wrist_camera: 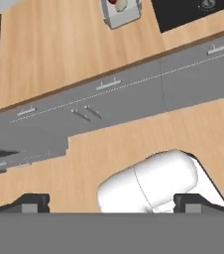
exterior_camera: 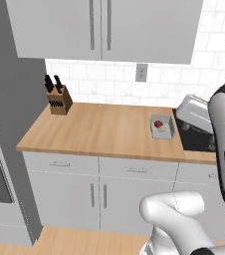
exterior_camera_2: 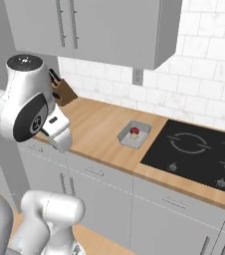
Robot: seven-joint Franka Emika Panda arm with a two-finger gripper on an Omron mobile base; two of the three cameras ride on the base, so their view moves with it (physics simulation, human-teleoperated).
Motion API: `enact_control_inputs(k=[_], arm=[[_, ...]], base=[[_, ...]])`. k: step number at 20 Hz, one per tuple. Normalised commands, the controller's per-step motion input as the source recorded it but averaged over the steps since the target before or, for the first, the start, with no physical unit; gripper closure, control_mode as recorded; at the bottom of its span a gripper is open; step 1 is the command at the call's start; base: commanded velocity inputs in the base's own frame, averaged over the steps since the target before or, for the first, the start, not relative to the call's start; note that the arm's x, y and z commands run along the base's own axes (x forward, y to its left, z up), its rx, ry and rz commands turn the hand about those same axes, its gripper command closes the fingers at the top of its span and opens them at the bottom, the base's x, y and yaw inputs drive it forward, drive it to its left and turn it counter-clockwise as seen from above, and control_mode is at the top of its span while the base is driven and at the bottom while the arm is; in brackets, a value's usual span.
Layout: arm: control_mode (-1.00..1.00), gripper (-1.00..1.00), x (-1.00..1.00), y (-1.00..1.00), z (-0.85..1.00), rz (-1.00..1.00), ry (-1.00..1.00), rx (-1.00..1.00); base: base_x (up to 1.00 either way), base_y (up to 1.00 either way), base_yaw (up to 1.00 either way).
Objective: Take the meat container that has the steak and place it on the second highest rack of the freezer. Then take the vegetable container that has the garlic and tomato and place it on the highest rack of the freezer.
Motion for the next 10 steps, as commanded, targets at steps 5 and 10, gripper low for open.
enact_control_inputs(k=[5,10], arm=[[-1.0,-1.0,0.96,-0.71,-0.25,-0.21,0.2,0.07],[-1.0,-1.0,1.0,-0.74,-0.67,-0.19,0.23,0.18]], base=[[0.0,0.0,0.0],[0.0,0.0,0.0]])
